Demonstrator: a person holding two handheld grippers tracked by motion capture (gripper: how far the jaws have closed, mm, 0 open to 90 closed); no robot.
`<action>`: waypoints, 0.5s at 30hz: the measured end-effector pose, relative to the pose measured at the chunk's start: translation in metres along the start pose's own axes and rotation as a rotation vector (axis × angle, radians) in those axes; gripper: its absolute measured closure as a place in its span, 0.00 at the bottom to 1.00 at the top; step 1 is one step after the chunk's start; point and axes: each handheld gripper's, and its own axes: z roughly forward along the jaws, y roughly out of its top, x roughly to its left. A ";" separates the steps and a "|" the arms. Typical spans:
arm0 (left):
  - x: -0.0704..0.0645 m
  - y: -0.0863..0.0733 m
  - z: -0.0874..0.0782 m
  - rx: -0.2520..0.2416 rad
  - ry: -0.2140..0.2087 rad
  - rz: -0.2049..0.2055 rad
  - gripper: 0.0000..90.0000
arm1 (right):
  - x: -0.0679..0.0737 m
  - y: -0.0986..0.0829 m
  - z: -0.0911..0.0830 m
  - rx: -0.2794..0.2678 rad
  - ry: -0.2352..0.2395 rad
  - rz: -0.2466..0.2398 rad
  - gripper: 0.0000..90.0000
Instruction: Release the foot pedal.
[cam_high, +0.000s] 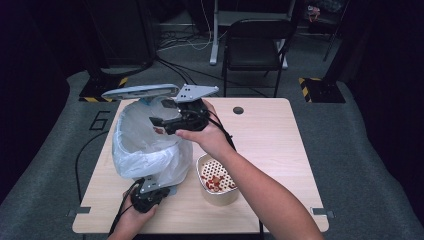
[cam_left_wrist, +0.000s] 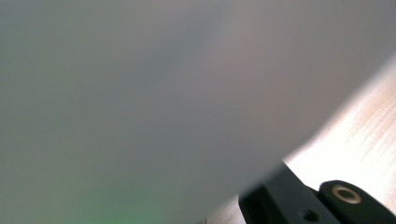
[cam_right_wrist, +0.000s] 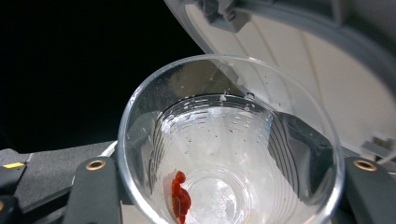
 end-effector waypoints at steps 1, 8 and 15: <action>0.000 0.000 0.000 0.000 0.000 0.000 1.00 | 0.000 0.000 0.000 0.000 0.000 0.000 0.38; 0.000 0.000 0.001 -0.007 -0.003 -0.001 1.00 | 0.004 0.001 0.012 0.001 0.018 0.009 0.38; 0.000 0.000 0.001 -0.008 -0.005 0.000 1.00 | 0.004 -0.001 0.030 0.054 0.036 0.019 0.34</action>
